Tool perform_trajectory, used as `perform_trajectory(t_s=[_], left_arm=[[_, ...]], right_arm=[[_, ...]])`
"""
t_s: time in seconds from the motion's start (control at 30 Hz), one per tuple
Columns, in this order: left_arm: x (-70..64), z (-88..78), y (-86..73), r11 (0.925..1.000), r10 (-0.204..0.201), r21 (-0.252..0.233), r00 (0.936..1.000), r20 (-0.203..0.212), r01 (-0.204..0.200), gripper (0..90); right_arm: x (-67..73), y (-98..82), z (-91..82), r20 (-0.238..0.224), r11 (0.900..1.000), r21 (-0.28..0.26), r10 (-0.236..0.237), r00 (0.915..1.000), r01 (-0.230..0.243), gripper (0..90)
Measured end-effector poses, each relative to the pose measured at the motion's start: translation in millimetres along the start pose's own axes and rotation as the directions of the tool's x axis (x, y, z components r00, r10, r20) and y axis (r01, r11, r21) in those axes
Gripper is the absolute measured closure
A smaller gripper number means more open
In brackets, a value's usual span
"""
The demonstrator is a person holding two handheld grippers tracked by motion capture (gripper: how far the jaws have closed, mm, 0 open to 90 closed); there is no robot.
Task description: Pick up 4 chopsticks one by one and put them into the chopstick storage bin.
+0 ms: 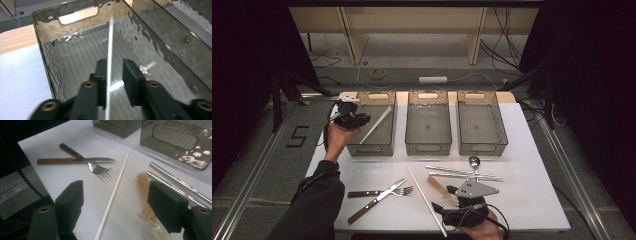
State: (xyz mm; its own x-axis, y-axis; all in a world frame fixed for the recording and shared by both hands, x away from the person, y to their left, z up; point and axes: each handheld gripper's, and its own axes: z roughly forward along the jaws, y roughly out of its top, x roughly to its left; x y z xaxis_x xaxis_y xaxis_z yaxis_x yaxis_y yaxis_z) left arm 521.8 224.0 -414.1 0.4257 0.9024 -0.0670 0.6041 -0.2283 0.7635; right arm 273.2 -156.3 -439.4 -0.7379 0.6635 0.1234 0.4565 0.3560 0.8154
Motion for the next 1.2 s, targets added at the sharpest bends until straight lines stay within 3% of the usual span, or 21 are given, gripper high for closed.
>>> perform_trajectory(t_s=[0.3, 0.47, 0.53, 0.63, 0.83, 0.97, 1.2], left_arm=[[-17.5, -22.5, -5.4, 0.9985, -0.003, -0.055, 0.9976, 0.069, 0.007, 44.3], [-27.8, -34.2, -10.7, 0.9985, 0.009, -0.055, 0.9955, 0.094, -0.004, 38.0], [-31.8, -39.5, -12.5, 0.9969, -0.006, -0.078, 0.9944, 0.106, 0.014, 35.9], [-39.6, -45.0, -15.9, 0.9970, 0.021, -0.077, 0.9934, 0.113, -0.012, 33.3], [-58.7, -57.0, -20.2, 0.9930, 0.081, -0.099, 0.9826, 0.167, -0.065, 27.8], [-70.4, -59.9, -19.9, 0.9902, 0.109, -0.109, 0.9709, 0.213, -0.087, 25.7], [-89.0, -67.5, -29.6, 0.9832, 0.156, -0.128, 0.9617, 0.225, -0.130, 24.6]], right_arm=[[-0.2, -3.3, 0.6, 0.022, 1.000, 0.018, 0.006, 0.9997, -0.006, 31.9], [0.7, -4.6, 2.0, 0.027, 1.000, 0.027, 0.009, 0.9996, -0.010, 33.0], [1.3, -5.2, 2.9, 0.032, 0.999, 0.034, 0.009, 0.9994, -0.010, 33.7], [3.0, -6.2, 4.3, 0.033, 0.999, 0.043, 0.009, 0.9994, -0.011, 35.0], [7.7, -9.8, 7.8, 0.040, 0.997, 0.073, 0.016, 0.9991, -0.019, 39.9], [9.6, -12.3, 10.6, 0.048, 0.997, 0.080, 0.020, 0.9987, -0.024, 43.6], [16.7, -19.5, 21.9, 0.055, 0.991, 0.131, 0.001, 0.9985, -0.008, 52.3]])
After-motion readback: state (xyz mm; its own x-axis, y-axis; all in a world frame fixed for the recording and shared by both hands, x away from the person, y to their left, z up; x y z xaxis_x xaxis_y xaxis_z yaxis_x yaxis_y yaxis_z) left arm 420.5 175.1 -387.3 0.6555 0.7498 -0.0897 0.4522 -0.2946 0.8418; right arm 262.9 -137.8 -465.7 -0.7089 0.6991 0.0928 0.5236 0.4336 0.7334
